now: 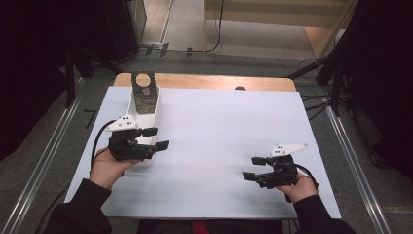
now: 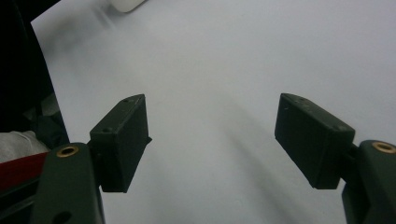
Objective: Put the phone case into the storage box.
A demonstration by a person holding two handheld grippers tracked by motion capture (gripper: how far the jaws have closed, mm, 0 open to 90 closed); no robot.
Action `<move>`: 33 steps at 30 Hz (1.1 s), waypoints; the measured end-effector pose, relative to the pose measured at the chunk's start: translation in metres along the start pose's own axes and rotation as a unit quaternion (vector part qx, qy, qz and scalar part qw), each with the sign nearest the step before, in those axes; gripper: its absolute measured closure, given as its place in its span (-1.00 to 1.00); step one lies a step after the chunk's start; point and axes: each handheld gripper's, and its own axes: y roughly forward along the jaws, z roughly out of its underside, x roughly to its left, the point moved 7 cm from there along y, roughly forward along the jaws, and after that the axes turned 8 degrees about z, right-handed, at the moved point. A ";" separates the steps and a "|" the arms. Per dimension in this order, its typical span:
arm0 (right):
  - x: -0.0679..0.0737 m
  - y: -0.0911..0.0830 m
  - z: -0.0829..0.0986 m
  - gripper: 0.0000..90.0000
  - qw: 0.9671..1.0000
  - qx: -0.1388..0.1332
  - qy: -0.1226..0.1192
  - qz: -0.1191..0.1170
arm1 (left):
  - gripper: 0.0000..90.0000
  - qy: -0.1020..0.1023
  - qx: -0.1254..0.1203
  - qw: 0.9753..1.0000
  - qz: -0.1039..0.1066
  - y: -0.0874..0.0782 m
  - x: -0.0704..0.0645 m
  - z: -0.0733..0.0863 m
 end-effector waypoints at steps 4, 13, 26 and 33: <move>0.000 0.000 0.000 -0.44 1.000 -0.001 -0.002 0.000 | -0.36 0.000 0.002 1.000 0.004 0.002 -0.004 0.005; 0.000 0.001 0.000 -0.44 1.000 -0.001 -0.003 0.000 | -0.36 0.012 0.005 1.000 0.009 0.008 -0.014 0.016; 0.000 0.001 0.000 -0.44 1.000 0.000 -0.003 -0.001 | -0.36 0.034 0.010 0.999 0.009 0.014 -0.023 0.031; 0.000 0.000 0.000 -0.44 1.000 -0.001 -0.003 -0.001 | -0.36 0.030 0.006 0.999 0.011 0.014 -0.024 0.038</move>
